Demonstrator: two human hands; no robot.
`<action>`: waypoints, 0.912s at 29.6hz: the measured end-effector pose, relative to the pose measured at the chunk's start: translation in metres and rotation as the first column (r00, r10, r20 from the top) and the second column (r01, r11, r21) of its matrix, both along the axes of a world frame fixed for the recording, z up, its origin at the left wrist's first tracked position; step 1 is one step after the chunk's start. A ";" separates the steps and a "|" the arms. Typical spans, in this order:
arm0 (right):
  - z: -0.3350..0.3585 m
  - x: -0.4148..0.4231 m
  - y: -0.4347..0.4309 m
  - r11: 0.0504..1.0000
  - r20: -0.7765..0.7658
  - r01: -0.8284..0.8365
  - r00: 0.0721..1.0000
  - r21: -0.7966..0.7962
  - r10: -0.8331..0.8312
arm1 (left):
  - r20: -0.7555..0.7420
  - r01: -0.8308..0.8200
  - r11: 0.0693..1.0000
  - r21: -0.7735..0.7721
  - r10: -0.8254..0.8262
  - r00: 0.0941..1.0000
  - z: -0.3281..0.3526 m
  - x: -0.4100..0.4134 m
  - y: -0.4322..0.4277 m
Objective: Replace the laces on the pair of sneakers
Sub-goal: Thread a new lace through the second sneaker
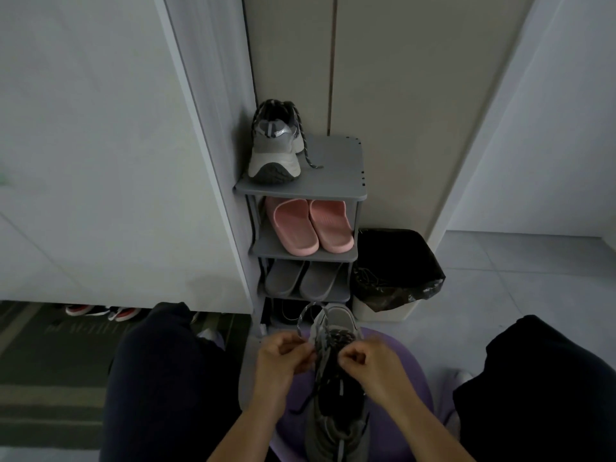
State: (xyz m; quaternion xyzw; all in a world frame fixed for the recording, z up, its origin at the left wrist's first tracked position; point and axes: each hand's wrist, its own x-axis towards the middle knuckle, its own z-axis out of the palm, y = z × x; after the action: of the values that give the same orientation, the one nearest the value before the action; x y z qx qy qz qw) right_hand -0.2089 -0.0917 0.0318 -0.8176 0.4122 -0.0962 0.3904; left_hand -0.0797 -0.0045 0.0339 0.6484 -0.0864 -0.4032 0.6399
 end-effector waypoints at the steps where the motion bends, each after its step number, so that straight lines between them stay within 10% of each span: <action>1: -0.004 0.001 0.002 1.000 -0.013 0.008 1.000 -0.009 -0.008 | 0.015 0.000 1.000 0.006 0.000 1.000 -0.001 -0.002 -0.001; 17: -0.011 0.007 0.011 0.996 0.024 0.065 0.997 0.056 -0.067 | 0.295 0.120 0.990 0.074 -0.136 0.946 -0.009 -0.014 -0.004; 27: 0.005 0.008 0.015 0.983 0.199 0.032 0.978 0.183 -0.069 | 0.110 0.126 0.991 0.048 -0.131 0.985 -0.012 -0.012 -0.003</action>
State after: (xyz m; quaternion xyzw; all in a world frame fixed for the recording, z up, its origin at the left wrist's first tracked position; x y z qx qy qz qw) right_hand -0.2011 -0.0770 0.0363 -0.7542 0.3975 -0.1522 0.5000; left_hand -0.0919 -0.0072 0.0224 0.6762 -0.1557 -0.4082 0.5932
